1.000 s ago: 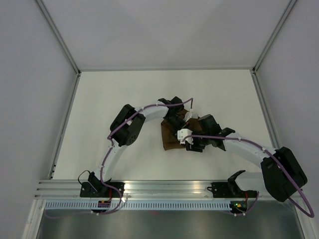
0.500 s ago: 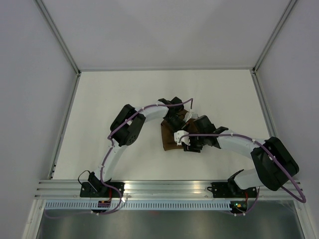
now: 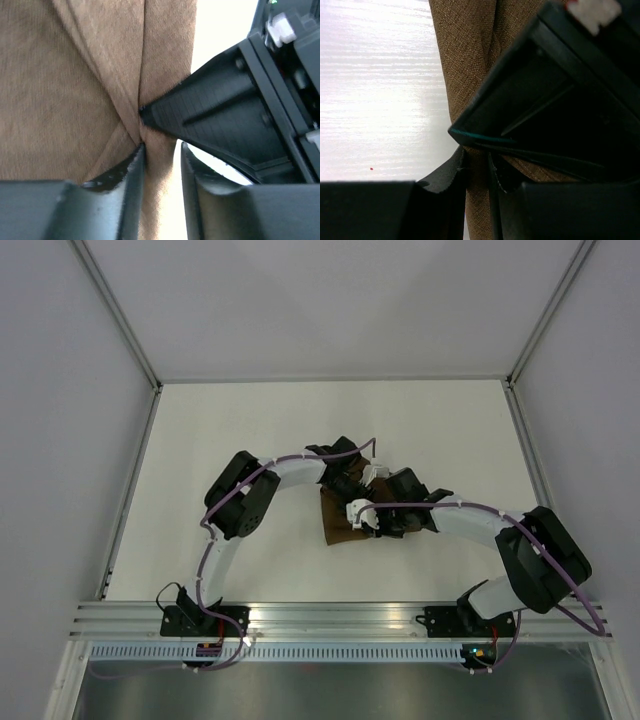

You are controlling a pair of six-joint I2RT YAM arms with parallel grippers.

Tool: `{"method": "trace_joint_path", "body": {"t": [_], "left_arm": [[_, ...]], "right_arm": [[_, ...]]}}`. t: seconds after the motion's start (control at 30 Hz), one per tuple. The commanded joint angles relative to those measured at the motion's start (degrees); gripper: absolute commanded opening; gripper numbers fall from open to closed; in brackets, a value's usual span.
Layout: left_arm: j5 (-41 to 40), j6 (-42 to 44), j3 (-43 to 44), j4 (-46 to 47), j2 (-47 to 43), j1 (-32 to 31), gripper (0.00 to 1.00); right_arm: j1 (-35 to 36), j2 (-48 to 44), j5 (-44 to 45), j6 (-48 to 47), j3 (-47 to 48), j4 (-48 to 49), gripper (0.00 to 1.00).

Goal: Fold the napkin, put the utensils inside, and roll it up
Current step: Roll the napkin with the utensil

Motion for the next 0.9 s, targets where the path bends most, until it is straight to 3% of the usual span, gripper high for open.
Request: {"method": "trace_joint_path", "body": {"t": [0.0, 0.13, 0.33, 0.5, 0.6, 0.73, 0.87], "left_arm": [[-8.2, -9.2, -6.0, 12.7, -7.5, 1.3, 0.41], [-12.5, -13.5, -9.1, 18.4, -12.2, 2.6, 0.42], [-37.3, -24.0, -15.8, 27.2, -21.8, 5.6, 0.41], [-50.4, -27.9, -30.3, 42.4, -34.2, 6.4, 0.34], [-58.3, -27.2, -39.0, 52.8, -41.8, 5.3, 0.25], [-69.8, -20.8, -49.0, 62.8, -49.8, 1.5, 0.31], [-77.3, -10.5, -54.2, 72.2, -57.1, -5.9, 0.45]], "right_arm": [[-0.9, 3.9, -0.8, -1.1, 0.4, -5.2, 0.02], [-1.7, 6.1, -2.9, -1.8, 2.2, -7.5, 0.00], [-3.5, 10.4, -5.7, -3.8, 6.1, -12.6, 0.01], [-5.4, 15.5, -8.2, -6.0, 10.4, -19.4, 0.00], [-6.2, 18.5, -8.5, -6.8, 14.1, -22.5, 0.00], [-7.0, 22.2, -8.6, -7.5, 16.8, -25.3, 0.00], [-7.7, 24.2, -8.0, -7.5, 18.5, -26.4, 0.00]]}}
